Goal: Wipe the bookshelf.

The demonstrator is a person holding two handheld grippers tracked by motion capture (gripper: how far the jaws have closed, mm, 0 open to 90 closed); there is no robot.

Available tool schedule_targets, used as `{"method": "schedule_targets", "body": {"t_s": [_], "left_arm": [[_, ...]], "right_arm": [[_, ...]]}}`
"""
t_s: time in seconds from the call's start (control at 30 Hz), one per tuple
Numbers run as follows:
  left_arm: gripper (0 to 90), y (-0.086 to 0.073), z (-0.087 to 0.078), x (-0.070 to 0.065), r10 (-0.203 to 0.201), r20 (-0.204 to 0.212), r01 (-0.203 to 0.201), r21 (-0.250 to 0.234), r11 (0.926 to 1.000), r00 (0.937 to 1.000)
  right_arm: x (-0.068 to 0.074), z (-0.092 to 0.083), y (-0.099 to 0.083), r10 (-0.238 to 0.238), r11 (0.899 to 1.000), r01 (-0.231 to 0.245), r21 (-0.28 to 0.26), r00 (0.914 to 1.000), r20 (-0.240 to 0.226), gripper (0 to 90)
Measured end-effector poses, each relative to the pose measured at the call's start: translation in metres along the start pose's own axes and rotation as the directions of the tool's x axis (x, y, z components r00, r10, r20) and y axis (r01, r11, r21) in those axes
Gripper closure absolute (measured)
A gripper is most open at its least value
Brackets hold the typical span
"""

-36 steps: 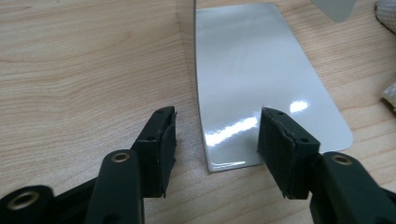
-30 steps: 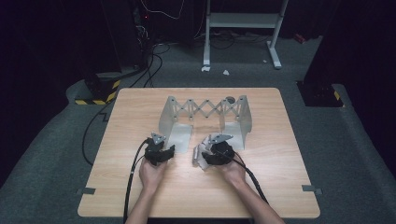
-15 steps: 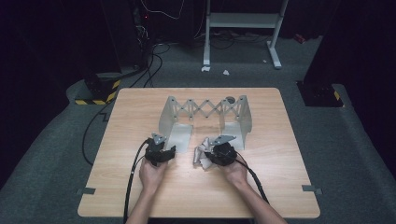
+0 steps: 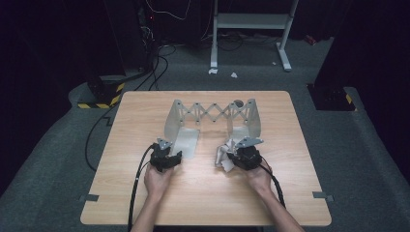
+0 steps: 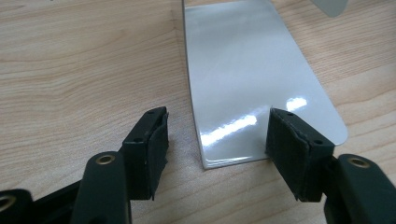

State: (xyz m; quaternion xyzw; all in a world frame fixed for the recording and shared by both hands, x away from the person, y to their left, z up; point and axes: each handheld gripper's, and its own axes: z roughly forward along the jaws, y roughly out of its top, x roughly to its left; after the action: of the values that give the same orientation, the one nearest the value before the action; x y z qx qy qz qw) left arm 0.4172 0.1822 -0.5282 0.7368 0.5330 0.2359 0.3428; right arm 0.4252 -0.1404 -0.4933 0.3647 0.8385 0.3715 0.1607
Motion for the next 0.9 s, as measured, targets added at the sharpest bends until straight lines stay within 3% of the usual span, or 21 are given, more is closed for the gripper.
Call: {"method": "schedule_targets", "body": {"t_s": [0.07, 0.17, 0.3, 0.4, 0.67, 0.9], "left_arm": [[39.1, 0.000, 0.000, 0.000, 0.000, 0.000, 0.000, 0.000, 1.0000, 1.0000], [39.5, 0.000, 0.000, 0.000, -0.001, -0.002, 0.001, 0.000, 1.0000, 1.0000], [43.7, -0.001, -0.001, 0.001, -0.008, -0.007, 0.008, -0.004, 1.0000, 0.9999], [44.5, -0.001, -0.001, 0.001, -0.007, -0.007, 0.007, -0.005, 1.0000, 0.9999], [44.5, -0.001, -0.001, 0.001, -0.007, -0.007, 0.007, -0.005, 1.0000, 0.9999], [46.3, -0.001, -0.001, 0.000, -0.003, -0.003, 0.003, -0.006, 1.0000, 1.0000]], "right_arm": [[-0.003, -0.002, -0.001, 0.009, 1.000, -0.009, 0.002, 0.9999, 0.011, 77.1], [-0.012, -0.006, -0.005, 0.020, 1.000, -0.021, 0.018, 0.9976, 0.066, 77.1], [-0.026, -0.004, -0.010, 0.040, 0.996, -0.051, 0.072, 0.9872, 0.155, 77.1], [-0.030, -0.002, -0.012, 0.045, 0.994, -0.062, 0.089, 0.9829, 0.179, 77.1], [-0.033, 0.009, -0.010, 0.051, 0.990, -0.077, 0.117, 0.9774, 0.205, 77.1], [-0.020, 0.019, -0.001, 0.023, 0.991, -0.048, 0.123, 0.9796, 0.200, 77.0]]}}
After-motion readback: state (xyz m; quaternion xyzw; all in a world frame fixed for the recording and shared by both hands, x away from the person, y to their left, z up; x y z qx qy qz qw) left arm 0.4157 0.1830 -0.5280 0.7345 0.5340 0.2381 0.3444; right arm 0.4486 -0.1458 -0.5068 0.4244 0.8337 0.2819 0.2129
